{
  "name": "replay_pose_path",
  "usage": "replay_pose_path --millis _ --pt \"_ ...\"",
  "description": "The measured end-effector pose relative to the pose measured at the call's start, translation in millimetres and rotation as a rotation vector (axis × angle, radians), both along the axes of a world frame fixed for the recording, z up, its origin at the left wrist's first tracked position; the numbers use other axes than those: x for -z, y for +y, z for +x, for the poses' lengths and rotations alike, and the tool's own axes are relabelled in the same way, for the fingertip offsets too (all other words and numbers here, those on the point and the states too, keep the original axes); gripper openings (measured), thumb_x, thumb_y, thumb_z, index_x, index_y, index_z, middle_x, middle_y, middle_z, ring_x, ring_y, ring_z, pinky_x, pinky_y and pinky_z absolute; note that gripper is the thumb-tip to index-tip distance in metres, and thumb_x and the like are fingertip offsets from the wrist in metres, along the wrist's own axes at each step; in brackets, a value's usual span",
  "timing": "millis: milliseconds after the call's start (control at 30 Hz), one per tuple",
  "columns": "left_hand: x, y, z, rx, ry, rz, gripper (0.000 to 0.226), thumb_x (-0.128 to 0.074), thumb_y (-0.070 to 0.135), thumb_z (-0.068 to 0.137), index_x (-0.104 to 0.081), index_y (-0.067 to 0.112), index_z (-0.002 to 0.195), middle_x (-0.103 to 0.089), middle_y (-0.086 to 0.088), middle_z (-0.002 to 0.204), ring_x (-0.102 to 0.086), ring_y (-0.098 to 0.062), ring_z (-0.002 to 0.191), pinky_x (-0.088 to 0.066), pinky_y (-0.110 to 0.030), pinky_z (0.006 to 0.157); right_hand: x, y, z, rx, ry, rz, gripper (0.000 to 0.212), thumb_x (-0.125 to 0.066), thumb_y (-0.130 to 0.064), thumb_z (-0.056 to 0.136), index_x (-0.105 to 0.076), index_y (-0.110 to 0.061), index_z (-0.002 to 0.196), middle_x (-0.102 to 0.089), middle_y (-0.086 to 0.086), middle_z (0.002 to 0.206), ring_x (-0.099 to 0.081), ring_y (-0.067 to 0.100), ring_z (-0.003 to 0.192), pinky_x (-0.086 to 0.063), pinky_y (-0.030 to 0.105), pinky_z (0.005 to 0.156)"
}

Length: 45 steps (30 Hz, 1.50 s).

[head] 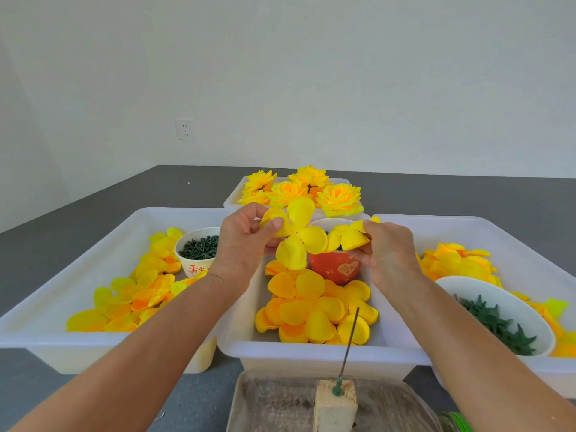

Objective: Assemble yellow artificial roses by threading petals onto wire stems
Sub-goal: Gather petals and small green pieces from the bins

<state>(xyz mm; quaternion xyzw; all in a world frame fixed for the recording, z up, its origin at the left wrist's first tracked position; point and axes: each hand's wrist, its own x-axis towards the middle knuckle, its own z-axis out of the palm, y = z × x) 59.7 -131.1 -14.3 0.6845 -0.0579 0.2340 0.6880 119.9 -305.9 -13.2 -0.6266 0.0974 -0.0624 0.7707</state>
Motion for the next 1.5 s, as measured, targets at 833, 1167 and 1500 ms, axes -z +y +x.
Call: replay_pose_path --millis 833,1167,1500 --pt "7 -4 1 0.217 0.268 0.148 0.015 -0.047 0.007 0.095 -0.062 0.009 0.093 -0.066 -0.007 0.084 -0.062 -0.021 0.069 -0.055 -0.026 0.059 7 -3 -8 -0.201 -0.107 -1.104 0.022 -0.064 -0.017 0.085 -0.071 -0.012 0.105 -0.066 0.010 0.104 -0.059 0.023 0.094 -0.045 0.029 0.075" --pt "11 -6 5 0.231 0.419 0.403 0.009 -0.055 0.009 0.092 -0.061 0.007 0.086 -0.066 -0.013 0.078 -0.061 -0.014 0.055 -0.051 -0.024 0.048 6 -3 -13 -0.030 -0.318 -1.295 0.029 -0.051 -0.007 0.089 -0.068 -0.012 0.112 -0.065 0.009 0.116 -0.057 0.025 0.106 -0.043 0.030 0.088" --pt "17 -17 14 0.008 0.330 1.363 0.039 -0.067 0.024 0.085 -0.054 0.016 0.120 -0.057 -0.001 0.106 -0.057 -0.020 0.097 -0.049 -0.032 0.081 2 2 -20 -0.115 -0.407 -1.215 0.029 -0.051 -0.010 0.089 -0.068 -0.014 0.112 -0.064 0.009 0.119 -0.056 0.026 0.109 -0.043 0.032 0.091"
